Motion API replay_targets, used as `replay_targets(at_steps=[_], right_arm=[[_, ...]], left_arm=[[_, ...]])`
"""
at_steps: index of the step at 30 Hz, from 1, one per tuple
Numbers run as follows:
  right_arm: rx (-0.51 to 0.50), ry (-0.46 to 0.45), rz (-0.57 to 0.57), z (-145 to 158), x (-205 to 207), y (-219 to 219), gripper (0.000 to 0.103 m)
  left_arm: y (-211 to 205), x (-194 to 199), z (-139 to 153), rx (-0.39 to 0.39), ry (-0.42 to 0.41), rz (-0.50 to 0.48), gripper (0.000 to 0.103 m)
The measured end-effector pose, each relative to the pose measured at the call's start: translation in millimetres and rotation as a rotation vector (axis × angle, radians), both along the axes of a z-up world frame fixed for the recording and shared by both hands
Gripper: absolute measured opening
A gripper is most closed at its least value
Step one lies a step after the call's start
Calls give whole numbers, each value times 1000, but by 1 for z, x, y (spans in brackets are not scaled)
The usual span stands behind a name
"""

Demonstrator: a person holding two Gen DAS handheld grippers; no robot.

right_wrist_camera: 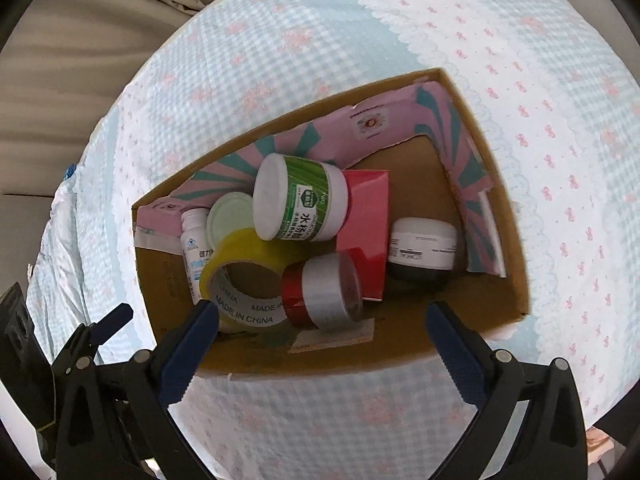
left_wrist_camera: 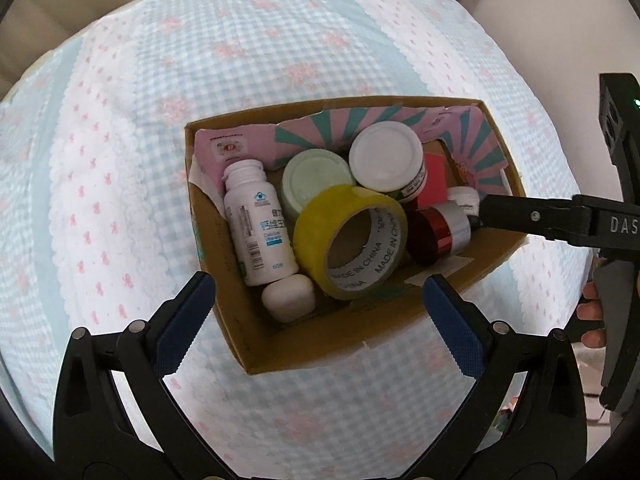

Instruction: Organize rigid objects

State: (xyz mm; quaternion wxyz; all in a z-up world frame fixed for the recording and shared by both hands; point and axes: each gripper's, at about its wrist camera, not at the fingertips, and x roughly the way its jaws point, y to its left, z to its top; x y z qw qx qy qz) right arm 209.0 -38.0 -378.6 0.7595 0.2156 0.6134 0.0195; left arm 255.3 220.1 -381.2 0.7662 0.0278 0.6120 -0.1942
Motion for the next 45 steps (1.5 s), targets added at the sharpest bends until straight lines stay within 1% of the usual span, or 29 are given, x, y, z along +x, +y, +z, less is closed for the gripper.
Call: replay_targets(at_steps=[3, 7, 9, 11, 15, 18, 20, 22, 23, 24, 26, 27, 30, 33, 36, 40, 45], right_arm=[[-7, -11, 18, 8, -6, -7, 103], [-8, -36, 59, 26, -13, -19, 103], [-14, -58, 89, 42, -19, -29, 103], [-44, -86, 117, 61, -24, -37, 103], [-117, -198, 169, 123, -43, -57, 103], [-159, -293, 202, 177, -63, -76, 103], [-184, -346, 208, 205, -77, -87, 103], [-211, -410, 200, 236, -97, -98, 103], [-224, -441, 196, 250, -107, -103, 103], [-244, -484, 193, 266, -121, -107, 103], [-271, -539, 193, 283, -139, -112, 103], [-280, -568, 193, 292, -150, -114, 103], [-309, -639, 176, 310, -179, -121, 103], [-331, -690, 154, 319, -206, -126, 103], [-362, -733, 150, 323, -222, -126, 103], [-359, -747, 136, 326, -233, -133, 103], [-372, -764, 126, 332, -239, -137, 103]], left_arm=[[-5, -6, 12, 2, -19, 23, 103], [-15, -15, 35, 8, -46, 67, 103], [-23, -21, 53, 14, -64, 96, 103], [-32, -29, 75, 26, -95, 127, 103], [-51, -49, 133, 17, -187, 206, 103], [-65, -72, 188, -23, -282, 262, 103], [-77, -90, 228, -39, -355, 287, 103], [-84, -104, 258, -50, -410, 303, 103], [-89, -115, 277, -61, -452, 314, 103], [-91, -123, 288, -66, -476, 321, 103], [-96, -141, 311, -78, -536, 328, 103], [-100, -153, 322, -66, -575, 335, 103], [-106, -179, 337, -51, -633, 350, 103], [-115, -202, 345, -40, -653, 353, 103], [-124, -218, 352, -49, -685, 351, 103], [-136, -231, 361, -45, -732, 330, 103], [-139, -238, 364, -71, -739, 329, 103]])
